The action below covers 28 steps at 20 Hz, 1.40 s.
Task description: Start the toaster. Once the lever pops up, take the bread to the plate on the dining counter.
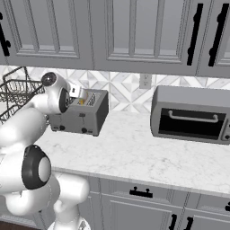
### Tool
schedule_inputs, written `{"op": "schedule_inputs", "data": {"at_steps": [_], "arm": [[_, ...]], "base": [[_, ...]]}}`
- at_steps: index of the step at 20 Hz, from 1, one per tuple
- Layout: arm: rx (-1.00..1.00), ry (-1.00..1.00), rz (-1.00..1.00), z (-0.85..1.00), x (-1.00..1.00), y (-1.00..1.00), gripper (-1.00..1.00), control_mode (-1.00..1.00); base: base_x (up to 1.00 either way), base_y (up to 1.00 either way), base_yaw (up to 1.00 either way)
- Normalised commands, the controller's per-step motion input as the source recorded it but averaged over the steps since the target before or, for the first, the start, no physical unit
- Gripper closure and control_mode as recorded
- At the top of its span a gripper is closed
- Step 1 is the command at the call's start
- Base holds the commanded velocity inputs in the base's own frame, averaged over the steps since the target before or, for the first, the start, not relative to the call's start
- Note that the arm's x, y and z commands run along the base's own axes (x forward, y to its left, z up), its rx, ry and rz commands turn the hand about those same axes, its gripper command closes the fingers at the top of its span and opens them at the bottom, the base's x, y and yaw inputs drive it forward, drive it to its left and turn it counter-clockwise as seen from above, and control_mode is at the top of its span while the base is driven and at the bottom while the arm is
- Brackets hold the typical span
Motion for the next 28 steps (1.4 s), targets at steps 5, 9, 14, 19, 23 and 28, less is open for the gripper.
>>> {"op": "schedule_inputs", "data": {"at_steps": [5,9,14,19,23,28], "arm": [[0.00,0.04,0.05,-0.05,0.16,0.00,-1.00,-1.00],[0.00,0.05,0.00,-0.07,0.25,0.00,-1.00,-1.00],[0.00,0.00,0.00,-0.08,0.23,0.00,-1.00,-1.00],[0.00,0.00,0.00,-0.02,0.22,0.01,-1.00,-1.00],[0.00,0.00,0.00,-0.04,0.26,0.00,-1.00,-1.00],[0.00,0.00,0.00,-0.07,0.23,0.05,-1.00,-1.00]], "base": [[0.00,0.00,0.00],[0.00,0.00,0.00],[0.00,0.00,0.00],[0.00,0.00,0.00],[0.00,0.00,0.00],[0.00,0.00,0.00]]}}
